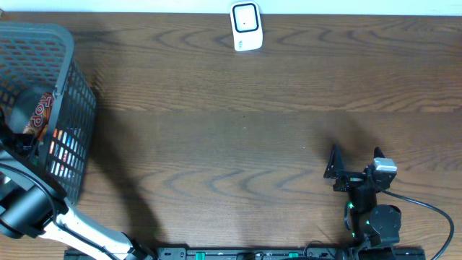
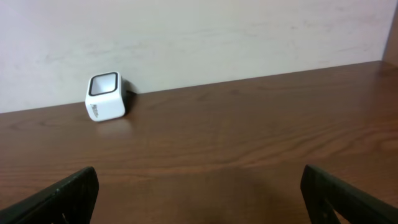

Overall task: Scan the item barcode
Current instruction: 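Grasp the green-lidded tub with the left gripper and lift it, then carry the tub with the left gripper to the barcode scanner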

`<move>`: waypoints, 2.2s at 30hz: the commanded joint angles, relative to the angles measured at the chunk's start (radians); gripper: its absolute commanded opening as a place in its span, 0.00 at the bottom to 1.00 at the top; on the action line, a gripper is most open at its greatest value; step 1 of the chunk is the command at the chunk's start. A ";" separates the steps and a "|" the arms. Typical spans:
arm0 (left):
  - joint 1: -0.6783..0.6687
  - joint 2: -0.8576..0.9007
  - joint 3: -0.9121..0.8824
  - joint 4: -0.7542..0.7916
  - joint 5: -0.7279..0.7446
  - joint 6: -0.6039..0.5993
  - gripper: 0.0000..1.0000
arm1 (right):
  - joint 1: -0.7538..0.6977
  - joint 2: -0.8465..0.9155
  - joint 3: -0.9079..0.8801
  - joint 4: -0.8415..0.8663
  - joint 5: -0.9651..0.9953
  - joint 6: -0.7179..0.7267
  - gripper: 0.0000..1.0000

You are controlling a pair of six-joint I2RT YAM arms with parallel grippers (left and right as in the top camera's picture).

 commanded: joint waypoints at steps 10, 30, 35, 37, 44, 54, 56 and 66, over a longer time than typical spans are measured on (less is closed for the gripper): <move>0.003 -0.398 0.313 -0.095 0.279 0.039 0.52 | -0.001 -0.007 -0.002 -0.003 0.006 -0.011 0.99; -0.672 -0.686 0.264 0.127 0.756 -0.041 0.53 | -0.001 -0.007 -0.002 -0.003 0.006 -0.011 0.99; -0.937 -0.565 0.206 0.028 0.529 0.090 0.53 | -0.001 -0.007 -0.002 -0.003 0.006 -0.011 0.99; -1.017 -0.501 0.192 -0.021 0.439 0.138 0.53 | -0.001 -0.007 -0.002 -0.003 0.006 -0.011 0.99; -1.207 -0.276 0.177 -0.072 0.294 0.385 0.53 | -0.001 -0.007 -0.002 -0.003 0.006 -0.011 0.99; -1.368 0.006 0.176 -0.013 0.349 0.677 0.53 | -0.001 -0.007 -0.002 -0.003 0.006 -0.011 0.99; -1.399 0.045 0.176 0.002 0.397 0.782 0.53 | -0.001 -0.007 -0.002 -0.003 0.006 -0.011 0.99; -1.450 0.151 0.171 0.040 0.415 1.030 0.53 | -0.001 -0.007 -0.002 -0.003 0.006 -0.011 0.99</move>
